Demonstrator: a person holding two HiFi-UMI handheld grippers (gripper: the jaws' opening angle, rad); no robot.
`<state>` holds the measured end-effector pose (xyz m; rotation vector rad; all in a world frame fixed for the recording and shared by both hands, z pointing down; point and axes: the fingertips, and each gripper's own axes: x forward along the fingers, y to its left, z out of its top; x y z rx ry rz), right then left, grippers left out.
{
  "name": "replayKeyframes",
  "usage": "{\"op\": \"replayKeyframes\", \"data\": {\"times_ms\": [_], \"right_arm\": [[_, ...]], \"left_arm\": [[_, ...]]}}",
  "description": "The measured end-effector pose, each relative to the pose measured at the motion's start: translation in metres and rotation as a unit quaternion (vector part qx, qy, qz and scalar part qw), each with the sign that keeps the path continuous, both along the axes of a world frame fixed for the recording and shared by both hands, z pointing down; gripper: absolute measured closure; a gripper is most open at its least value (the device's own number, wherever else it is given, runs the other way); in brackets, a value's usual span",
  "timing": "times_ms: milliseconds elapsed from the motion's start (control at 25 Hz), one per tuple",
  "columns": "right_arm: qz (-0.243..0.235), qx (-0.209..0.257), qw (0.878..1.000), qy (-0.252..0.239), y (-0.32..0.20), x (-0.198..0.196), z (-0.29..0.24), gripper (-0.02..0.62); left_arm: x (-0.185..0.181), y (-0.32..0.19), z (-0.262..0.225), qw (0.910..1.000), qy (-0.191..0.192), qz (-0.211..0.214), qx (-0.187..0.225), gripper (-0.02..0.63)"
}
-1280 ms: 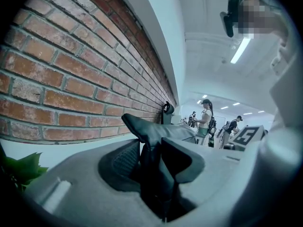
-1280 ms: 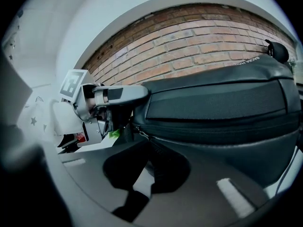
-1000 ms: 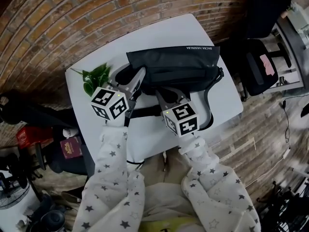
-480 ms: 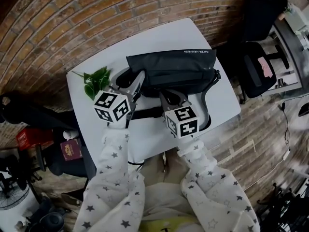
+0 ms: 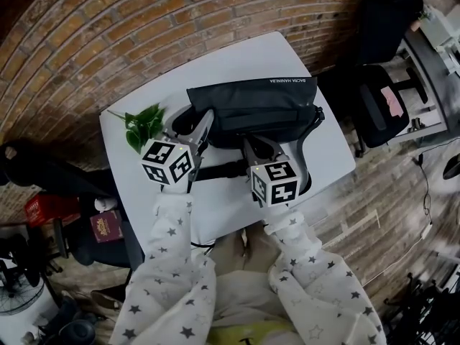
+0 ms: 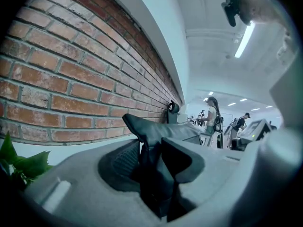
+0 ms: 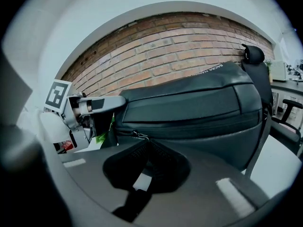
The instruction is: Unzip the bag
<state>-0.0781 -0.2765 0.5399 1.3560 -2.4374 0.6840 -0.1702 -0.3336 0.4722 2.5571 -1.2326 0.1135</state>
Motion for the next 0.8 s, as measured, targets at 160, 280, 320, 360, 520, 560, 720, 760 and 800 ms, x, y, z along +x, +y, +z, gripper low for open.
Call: {"op": "replayKeyframes", "data": {"times_ms": [160, 280, 320, 360, 520, 560, 720, 760, 800], "right_arm": [[0.016, 0.0, 1.0, 0.004, -0.001, 0.013, -0.001, 0.575], [0.025, 0.0, 1.0, 0.007, -0.002, 0.02, -0.001, 0.575], [0.029, 0.0, 1.0, 0.008, -0.003, 0.023, -0.001, 0.575], [0.033, 0.0, 0.999, 0.008, -0.003, 0.026, -0.001, 0.575], [0.046, -0.001, 0.999, 0.01, -0.004, 0.038, -0.001, 0.575], [0.05, -0.001, 0.999, 0.01, -0.004, 0.04, -0.002, 0.575], [0.061, -0.002, 0.998, 0.009, -0.005, 0.05, -0.002, 0.575], [0.061, -0.001, 0.998, 0.01, -0.005, 0.051, -0.002, 0.575], [0.061, 0.0, 0.998, 0.01, -0.005, 0.051, -0.003, 0.575]], "left_arm": [[0.0, 0.0, 0.0, 1.0, -0.002, -0.003, 0.0, 0.465], [-0.001, 0.0, 0.0, 1.0, -0.003, -0.005, 0.001, 0.465], [-0.001, 0.0, 0.001, 1.0, -0.003, -0.006, 0.002, 0.465], [-0.001, 0.0, 0.001, 1.0, -0.002, -0.008, 0.003, 0.464], [-0.002, 0.0, 0.001, 0.9999, -0.003, -0.015, 0.005, 0.464], [-0.002, 0.001, 0.001, 0.9998, -0.004, -0.016, 0.005, 0.464], [-0.002, 0.001, 0.002, 0.9998, -0.005, -0.02, 0.007, 0.463], [-0.002, 0.001, 0.002, 0.9997, -0.005, -0.021, 0.007, 0.463], [-0.002, 0.001, 0.002, 0.9997, -0.005, -0.022, 0.008, 0.463]]}}
